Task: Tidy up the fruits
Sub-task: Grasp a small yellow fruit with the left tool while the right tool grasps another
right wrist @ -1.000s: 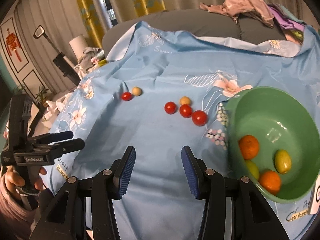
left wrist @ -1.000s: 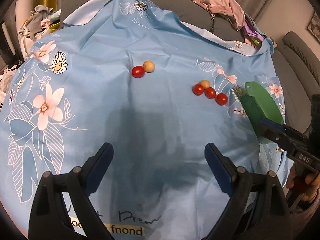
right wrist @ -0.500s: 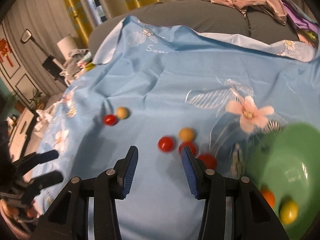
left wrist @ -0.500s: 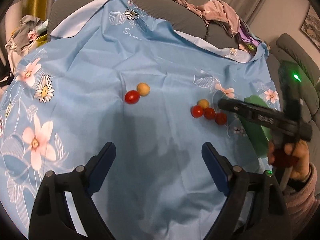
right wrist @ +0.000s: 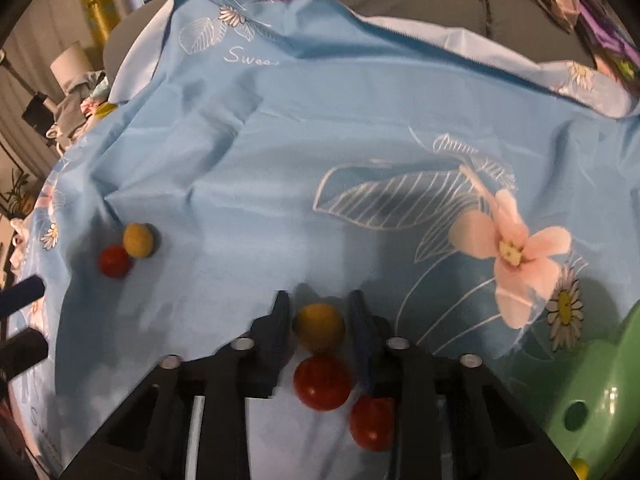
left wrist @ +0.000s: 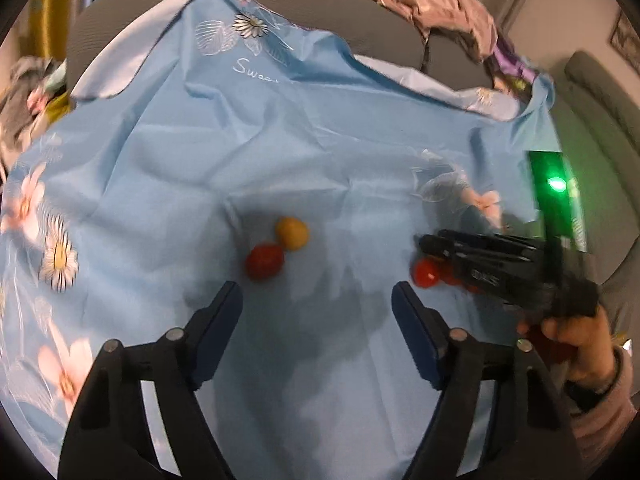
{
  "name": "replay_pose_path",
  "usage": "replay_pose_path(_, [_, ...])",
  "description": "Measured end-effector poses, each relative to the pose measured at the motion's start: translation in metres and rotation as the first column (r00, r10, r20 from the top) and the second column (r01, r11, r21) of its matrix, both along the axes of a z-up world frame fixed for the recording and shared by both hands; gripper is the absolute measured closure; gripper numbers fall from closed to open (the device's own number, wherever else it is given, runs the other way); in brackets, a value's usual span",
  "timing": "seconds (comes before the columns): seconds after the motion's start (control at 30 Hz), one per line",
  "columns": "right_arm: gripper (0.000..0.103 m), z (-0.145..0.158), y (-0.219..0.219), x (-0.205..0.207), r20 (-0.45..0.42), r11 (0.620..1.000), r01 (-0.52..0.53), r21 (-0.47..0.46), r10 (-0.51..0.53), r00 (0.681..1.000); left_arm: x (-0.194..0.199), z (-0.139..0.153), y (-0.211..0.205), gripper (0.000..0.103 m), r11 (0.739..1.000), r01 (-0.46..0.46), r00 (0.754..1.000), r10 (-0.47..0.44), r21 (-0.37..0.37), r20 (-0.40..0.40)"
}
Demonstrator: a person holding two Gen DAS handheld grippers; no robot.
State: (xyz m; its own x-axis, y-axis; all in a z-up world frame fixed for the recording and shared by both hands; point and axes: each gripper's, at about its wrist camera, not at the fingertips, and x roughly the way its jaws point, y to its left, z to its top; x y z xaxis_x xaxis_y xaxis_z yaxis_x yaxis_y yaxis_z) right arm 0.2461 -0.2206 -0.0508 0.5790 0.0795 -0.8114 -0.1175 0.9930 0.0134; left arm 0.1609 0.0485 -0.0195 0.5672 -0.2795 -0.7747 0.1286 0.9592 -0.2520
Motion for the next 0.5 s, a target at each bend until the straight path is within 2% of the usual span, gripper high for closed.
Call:
replay_pose_path(0.1, [0.075,0.000,-0.005,-0.003,0.015,1.000,0.002,0.026,-0.002,1.000,0.023,-0.009,-0.009,0.034,0.998,0.009,1.000,-0.007,0.057,-0.027])
replay_pose_path(0.2, [0.075,0.003,-0.008,-0.011,0.042,0.997,-0.016,0.072,0.013,0.999,0.042,-0.022,-0.013,0.040,0.997,0.006,0.997,-0.001,0.074,-0.072])
replay_pose_path(0.27, [0.075,0.007,-0.007,-0.017,0.056,0.995,-0.030,0.092,0.025,0.998,0.050,-0.025,-0.017,0.040,0.991,-0.008,0.998,0.017,0.131,-0.065])
replay_pose_path(0.33, [0.075,0.009,-0.009,-0.021,0.065,0.993,-0.038,0.116,0.031,0.997,0.056,-0.026,-0.020,0.041,0.988,-0.005,0.998,0.015,0.153,-0.061])
replay_pose_path(0.37, [0.075,0.009,-0.010,-0.022,0.067,0.992,-0.041,0.120,0.033,0.997,0.059,-0.027,-0.021,0.045,0.987,-0.005,0.998,0.016,0.161,-0.063])
replay_pose_path(0.47, [0.075,0.008,-0.011,-0.022,0.075,0.989,-0.056,0.139,0.046,0.996,0.067,-0.036,-0.026,0.066,0.978,0.012,0.995,0.008,0.209,-0.097])
replay_pose_path(0.5, [0.075,0.009,-0.011,-0.022,0.079,0.988,-0.061,0.142,0.050,0.996,0.069,-0.039,-0.027,0.067,0.975,0.017,0.994,0.007,0.221,-0.105])
